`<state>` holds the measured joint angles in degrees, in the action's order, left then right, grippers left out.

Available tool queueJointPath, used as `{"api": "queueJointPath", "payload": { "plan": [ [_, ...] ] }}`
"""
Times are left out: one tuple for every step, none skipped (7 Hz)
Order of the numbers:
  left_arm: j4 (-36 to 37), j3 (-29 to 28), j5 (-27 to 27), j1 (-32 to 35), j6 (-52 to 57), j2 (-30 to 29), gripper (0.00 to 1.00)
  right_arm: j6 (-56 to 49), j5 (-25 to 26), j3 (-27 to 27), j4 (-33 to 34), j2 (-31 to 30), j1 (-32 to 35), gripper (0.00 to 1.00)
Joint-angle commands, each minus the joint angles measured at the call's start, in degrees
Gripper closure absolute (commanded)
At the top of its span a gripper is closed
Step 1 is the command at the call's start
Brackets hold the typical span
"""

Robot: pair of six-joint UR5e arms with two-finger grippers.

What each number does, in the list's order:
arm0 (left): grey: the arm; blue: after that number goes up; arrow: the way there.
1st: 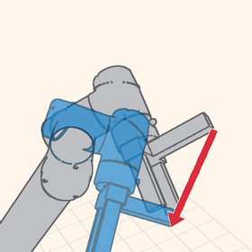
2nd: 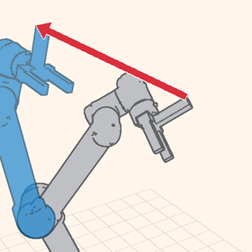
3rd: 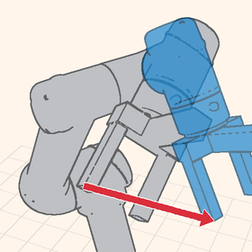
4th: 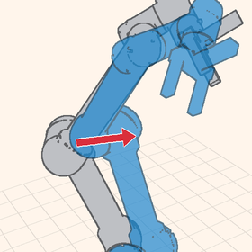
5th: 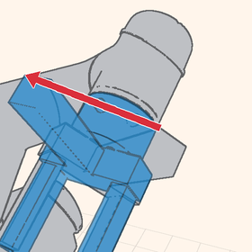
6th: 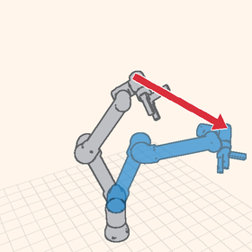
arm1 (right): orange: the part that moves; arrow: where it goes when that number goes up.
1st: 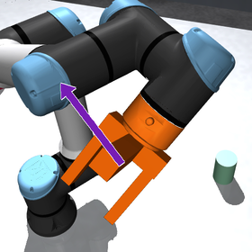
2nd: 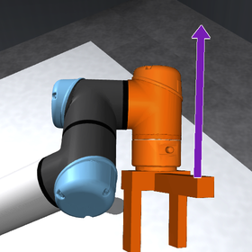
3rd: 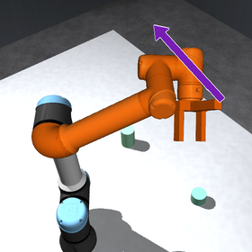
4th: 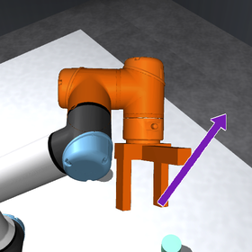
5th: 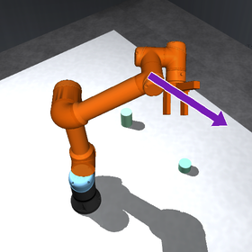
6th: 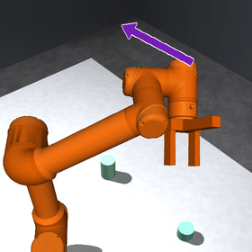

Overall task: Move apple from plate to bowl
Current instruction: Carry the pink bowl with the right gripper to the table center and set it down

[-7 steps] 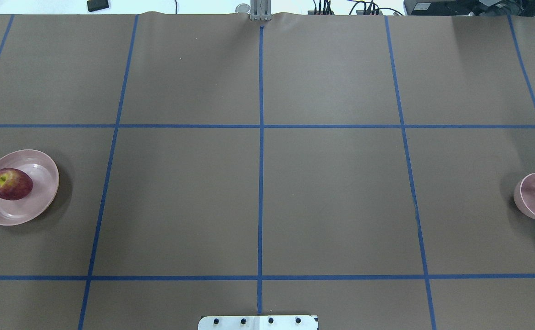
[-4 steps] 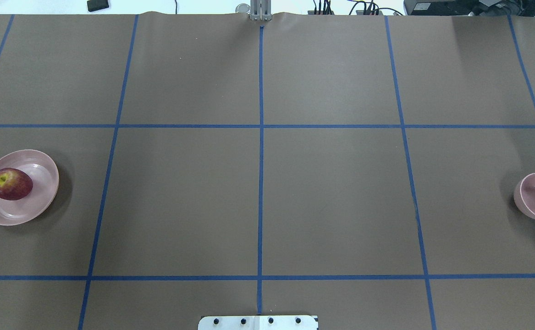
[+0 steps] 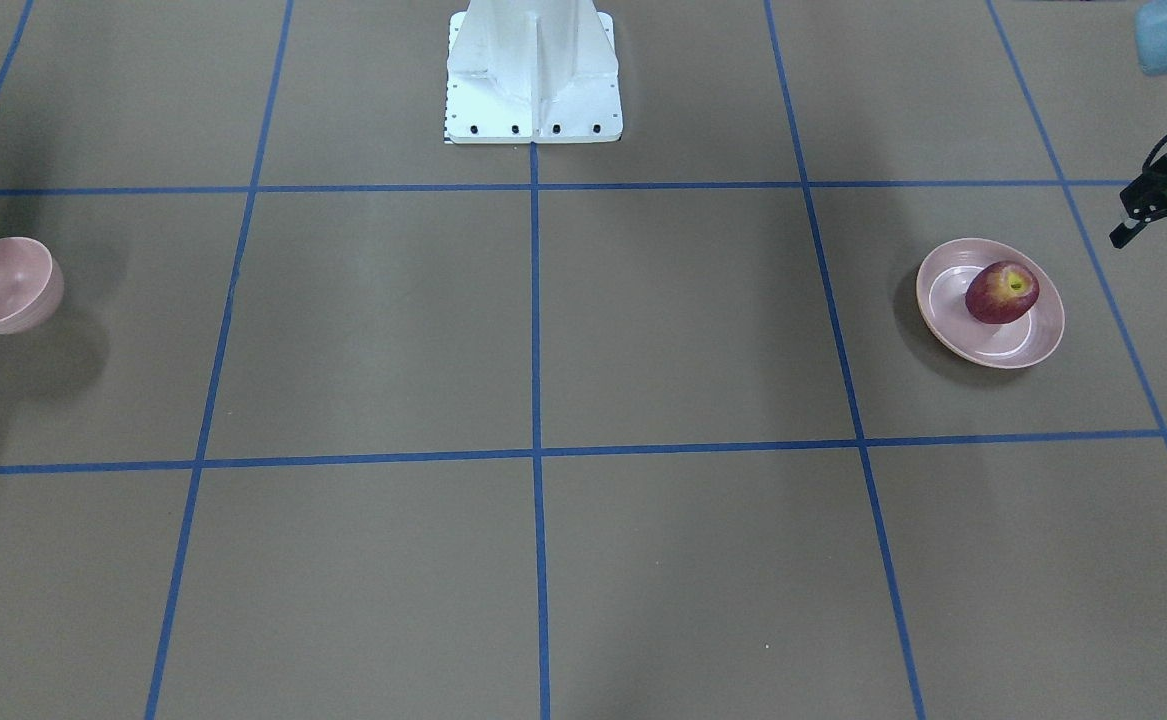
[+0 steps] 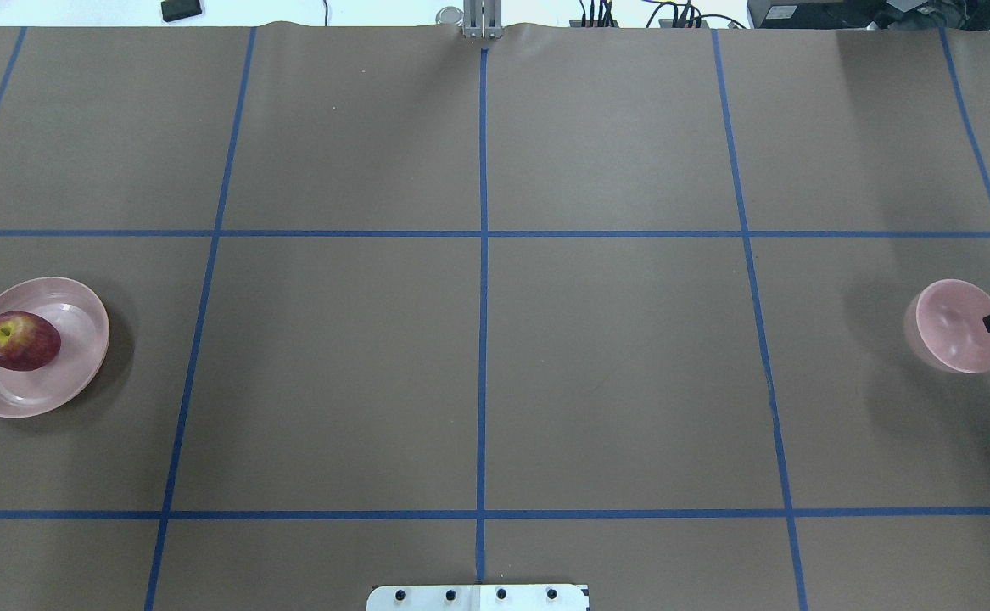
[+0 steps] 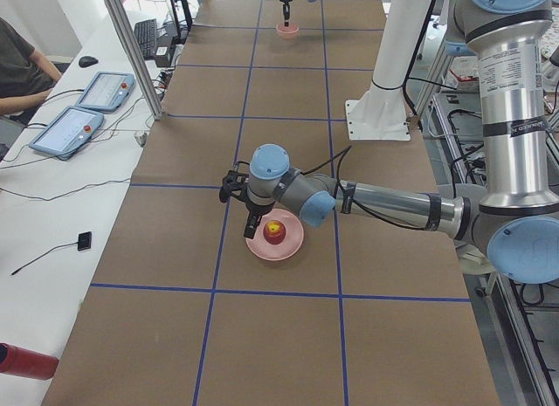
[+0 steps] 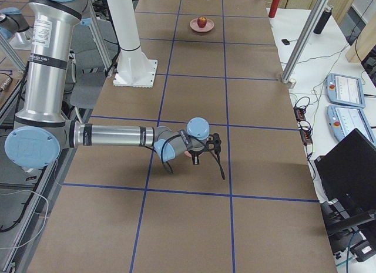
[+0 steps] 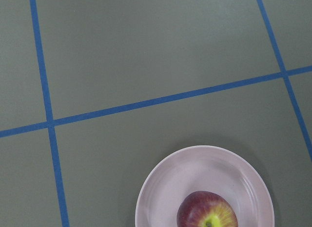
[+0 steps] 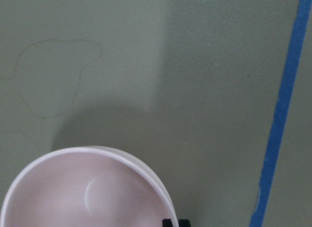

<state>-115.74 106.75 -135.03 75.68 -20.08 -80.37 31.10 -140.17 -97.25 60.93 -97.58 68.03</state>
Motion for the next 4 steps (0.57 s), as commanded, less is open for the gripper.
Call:
{"api": "queueJointPath", "payload": {
  "plan": [
    [0.43,-0.22,-1.28,-0.09,-0.83,0.04,0.02,19.33,0.94,1.52,8.86,20.02,-6.2,1.0],
    [0.34,-0.22,-0.5,-0.35,-7.36,-1.18,0.02,26.83,4.17,2.32,15.99,29.8,-11.11,1.0],
    [0.34,-0.57,0.38,-2.27,-11.52,-3.46,0.02,33.69,9.25,5.63,19.36,38.78,-15.86,1.0],
    [0.43,-1.53,1.86,-3.59,-11.82,-4.44,0.02,43.68,10.52,10.01,18.88,45.91,-19.48,1.0]
  ]
}}
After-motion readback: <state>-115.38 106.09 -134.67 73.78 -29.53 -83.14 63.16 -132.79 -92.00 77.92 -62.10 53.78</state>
